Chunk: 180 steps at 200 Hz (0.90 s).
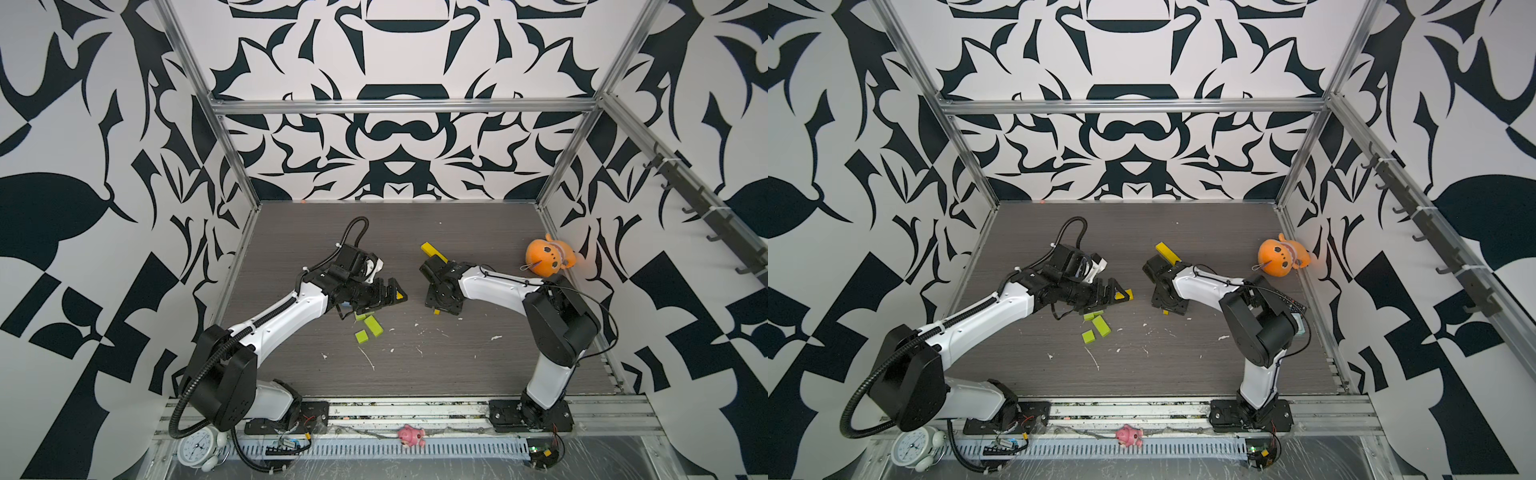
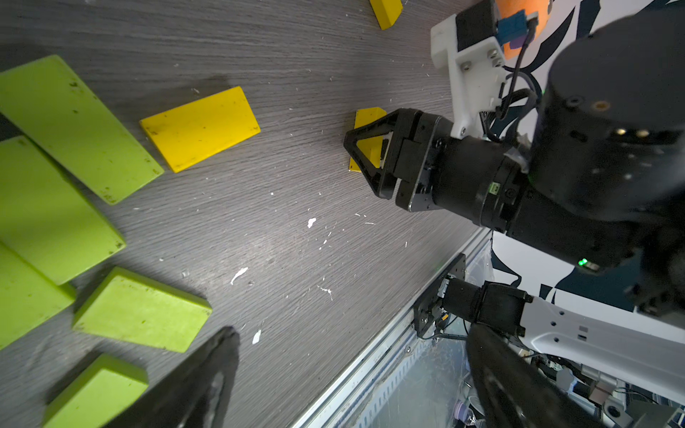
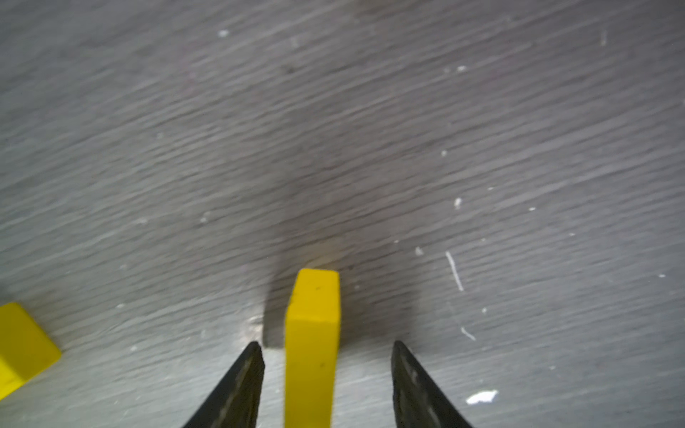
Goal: Assemble the letter v with building blocks
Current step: Pick up the building block from the center of the board.
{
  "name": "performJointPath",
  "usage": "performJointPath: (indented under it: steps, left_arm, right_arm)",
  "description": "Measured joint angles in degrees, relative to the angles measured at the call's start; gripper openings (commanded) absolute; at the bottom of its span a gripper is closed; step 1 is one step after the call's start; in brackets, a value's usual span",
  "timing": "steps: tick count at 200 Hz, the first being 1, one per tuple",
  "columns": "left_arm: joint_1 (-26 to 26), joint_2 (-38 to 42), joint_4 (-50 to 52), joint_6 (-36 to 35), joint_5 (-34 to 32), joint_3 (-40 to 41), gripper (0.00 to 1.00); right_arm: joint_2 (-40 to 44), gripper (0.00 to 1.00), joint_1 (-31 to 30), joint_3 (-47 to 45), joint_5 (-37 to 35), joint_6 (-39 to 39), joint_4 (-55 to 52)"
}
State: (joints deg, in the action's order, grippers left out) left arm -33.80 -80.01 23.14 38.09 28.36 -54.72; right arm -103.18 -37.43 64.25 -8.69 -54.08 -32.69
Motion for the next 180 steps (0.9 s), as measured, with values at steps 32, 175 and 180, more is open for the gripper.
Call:
performJointPath:
  steps: [32, 175, 180]
  left_arm:
    - [0.0, -0.42, 0.0, 0.02, 0.0, 0.0, 0.99]
    - [0.04, -0.76, -0.17, 0.55, 0.15, 0.0, 0.99]
    - [0.04, -0.79, -0.17, 0.63, 0.15, 0.0, 0.99]
  right_arm:
    - [1.36, 0.58, -0.59, 0.0, -1.49, 0.55, -0.7]
    - [10.51, 0.56, 8.09, -9.14, -1.68, 6.58, -0.44]
    - [10.62, 0.56, 8.13, -9.09, -1.42, 6.88, -0.48]
